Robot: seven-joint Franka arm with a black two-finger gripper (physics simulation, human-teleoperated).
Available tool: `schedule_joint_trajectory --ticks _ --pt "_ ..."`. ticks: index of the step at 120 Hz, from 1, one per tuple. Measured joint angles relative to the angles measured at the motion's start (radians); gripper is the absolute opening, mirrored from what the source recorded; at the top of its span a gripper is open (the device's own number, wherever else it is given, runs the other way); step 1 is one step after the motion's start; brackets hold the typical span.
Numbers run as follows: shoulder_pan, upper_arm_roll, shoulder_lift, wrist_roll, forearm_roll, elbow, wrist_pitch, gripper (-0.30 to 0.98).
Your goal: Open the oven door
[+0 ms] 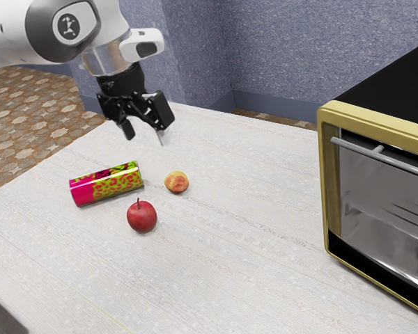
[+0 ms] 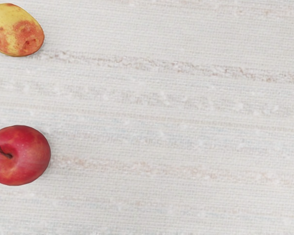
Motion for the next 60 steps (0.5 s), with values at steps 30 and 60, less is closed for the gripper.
schedule_joint_trajectory --ticks 30,60 --pt "0.041 -0.040 -0.181 0.084 -0.015 0.138 -0.020 0.69" --pt "-0.178 -0.769 -0.369 0.582 -0.047 0.093 0.027 0.68"
